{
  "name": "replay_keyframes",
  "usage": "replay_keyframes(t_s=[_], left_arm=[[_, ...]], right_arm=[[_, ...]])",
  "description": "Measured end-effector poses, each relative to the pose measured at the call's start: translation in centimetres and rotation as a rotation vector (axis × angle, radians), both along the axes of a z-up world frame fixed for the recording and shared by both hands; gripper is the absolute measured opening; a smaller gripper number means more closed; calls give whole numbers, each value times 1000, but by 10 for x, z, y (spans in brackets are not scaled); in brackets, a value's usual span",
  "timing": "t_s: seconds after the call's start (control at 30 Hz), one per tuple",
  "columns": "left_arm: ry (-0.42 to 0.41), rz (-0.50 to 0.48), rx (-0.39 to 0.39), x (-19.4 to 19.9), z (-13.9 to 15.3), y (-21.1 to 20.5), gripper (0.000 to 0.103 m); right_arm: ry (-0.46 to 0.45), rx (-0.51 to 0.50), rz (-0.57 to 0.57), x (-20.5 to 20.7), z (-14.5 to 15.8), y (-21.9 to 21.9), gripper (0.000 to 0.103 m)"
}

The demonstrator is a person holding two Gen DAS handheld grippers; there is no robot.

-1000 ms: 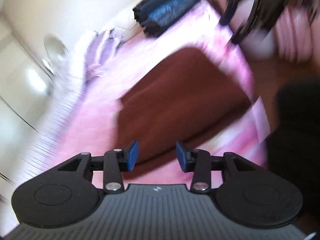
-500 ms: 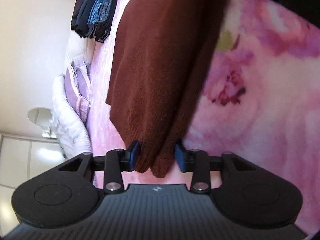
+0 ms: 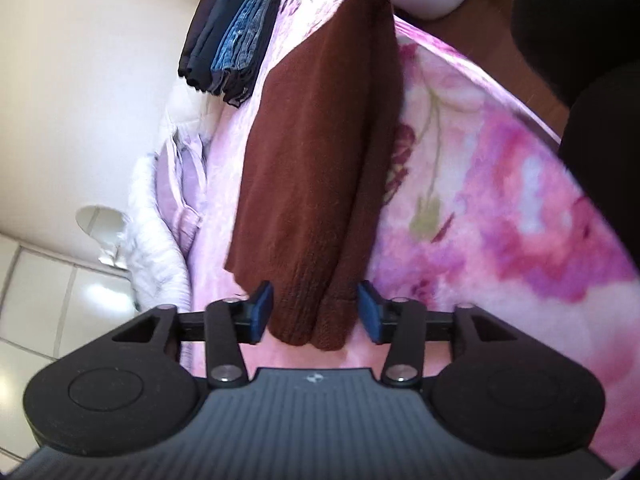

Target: Fold clothes

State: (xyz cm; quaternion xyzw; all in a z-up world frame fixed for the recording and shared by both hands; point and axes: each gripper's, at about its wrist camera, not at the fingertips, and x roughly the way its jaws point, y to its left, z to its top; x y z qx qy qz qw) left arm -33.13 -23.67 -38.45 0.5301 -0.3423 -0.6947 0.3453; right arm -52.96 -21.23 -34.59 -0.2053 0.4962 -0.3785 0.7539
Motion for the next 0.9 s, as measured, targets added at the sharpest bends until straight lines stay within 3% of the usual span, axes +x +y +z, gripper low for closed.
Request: replay_keyframes(t_s=[0.03,0.1,0.17,0.2,0.23,0.27,0.37,0.47,0.57,0.63,0.7,0.83,0.9], left_arm=[[-12,1,-2,0,-1,-2,47],[-36,4,-6,-1,-3,-7,46],[-60,7,-9,-2,-5,-12,27],[-61,13,-3,-2,-6,-14,25],[-50,24,7,-4,-4,-14,23],[-38,37,13,-6,-1,-12,22],[37,67,35,-20,9,-1,22],[57,102,40,-38,5,4,22],[92,176,34,-43,3,8,24],[180,252,77,-40,11,10,24],[314,340,151,-33,25,11,24],[608,495,302,-15,50,18,34],[711,558,317,-9,60,28,40]], right_arm=[[-19,-8,14,7,0,5,61],[-33,-10,41,22,-5,10,63],[-14,-19,52,35,-12,5,63],[-10,-26,49,33,-12,-1,59],[-7,-34,46,31,-12,-7,31],[-3,-42,43,28,-12,-12,26],[9,-65,34,22,-12,-30,26],[6,-58,7,14,-12,-43,26],[-37,-37,-61,11,-7,-34,36],[-100,-19,-147,7,1,-22,38],[-234,38,-258,-4,14,-7,41],[-472,122,-448,-29,33,27,67],[-553,139,-513,-37,39,45,70]])
